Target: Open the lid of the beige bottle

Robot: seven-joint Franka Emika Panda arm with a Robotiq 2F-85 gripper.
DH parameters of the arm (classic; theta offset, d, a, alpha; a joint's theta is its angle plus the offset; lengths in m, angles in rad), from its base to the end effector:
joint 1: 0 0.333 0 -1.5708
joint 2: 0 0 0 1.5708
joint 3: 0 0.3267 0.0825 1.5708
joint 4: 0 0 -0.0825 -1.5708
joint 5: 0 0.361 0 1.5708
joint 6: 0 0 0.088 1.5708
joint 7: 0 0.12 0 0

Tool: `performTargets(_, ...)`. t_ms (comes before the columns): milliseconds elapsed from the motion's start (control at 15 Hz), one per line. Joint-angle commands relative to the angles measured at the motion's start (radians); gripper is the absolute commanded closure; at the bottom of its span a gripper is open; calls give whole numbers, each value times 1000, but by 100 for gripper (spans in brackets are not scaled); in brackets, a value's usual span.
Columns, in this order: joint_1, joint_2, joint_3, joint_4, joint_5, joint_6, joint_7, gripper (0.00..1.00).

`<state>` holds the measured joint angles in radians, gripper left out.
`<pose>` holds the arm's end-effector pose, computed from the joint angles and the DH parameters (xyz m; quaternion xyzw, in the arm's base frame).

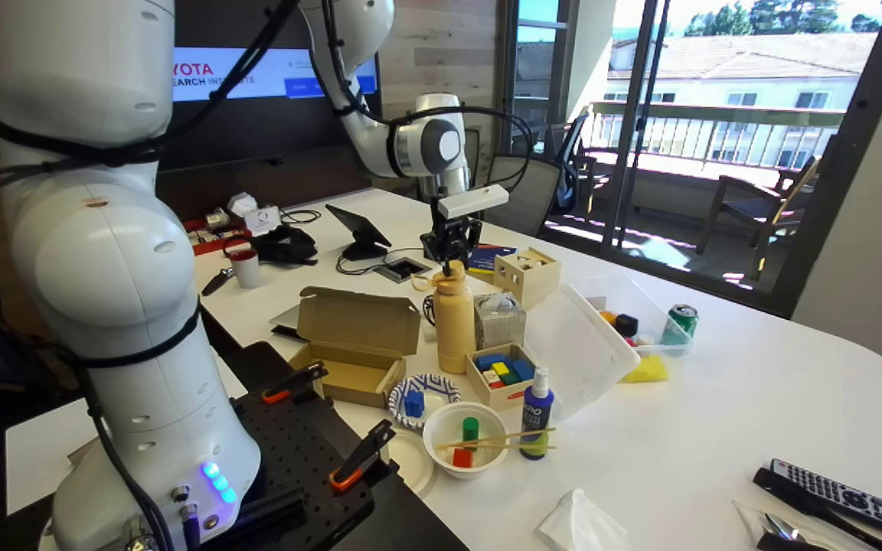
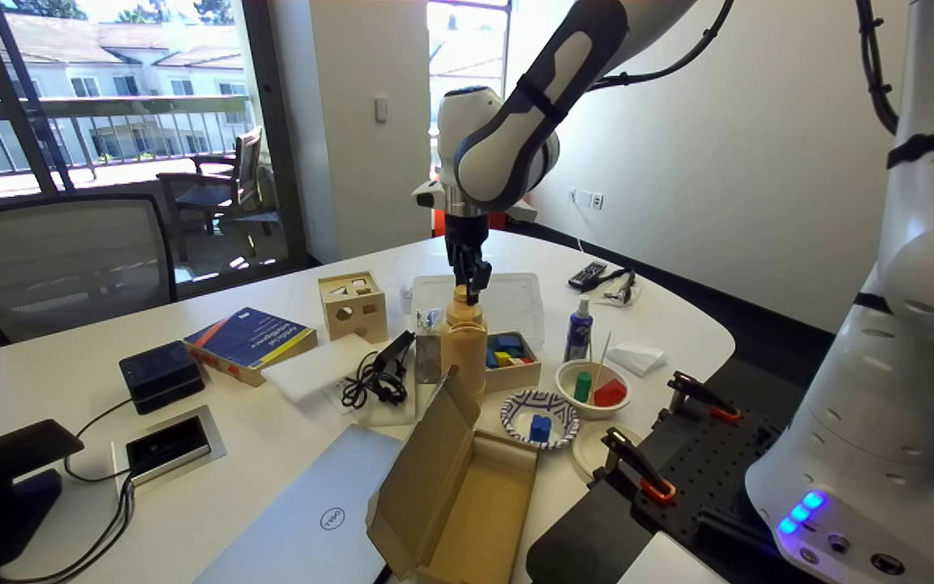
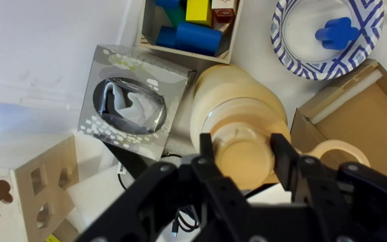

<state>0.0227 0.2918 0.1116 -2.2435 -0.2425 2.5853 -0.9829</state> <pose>0.5350 0.0749 0.2579 0.7904 0.6099 0.0039 0.0573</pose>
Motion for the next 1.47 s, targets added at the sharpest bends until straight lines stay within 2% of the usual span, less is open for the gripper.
performTargets(0, 11, -62, -15, -56, -23, 50, 80, 79)
performTargets(467, 19, -83, -29, -83, -98, 88, 213, 79)
performTargets(1067, 24, -85, -31, -76, -157, 82, 305, 79)
performTargets(1400, 68, -120, -60, -83, -315, 77, 484, 79)
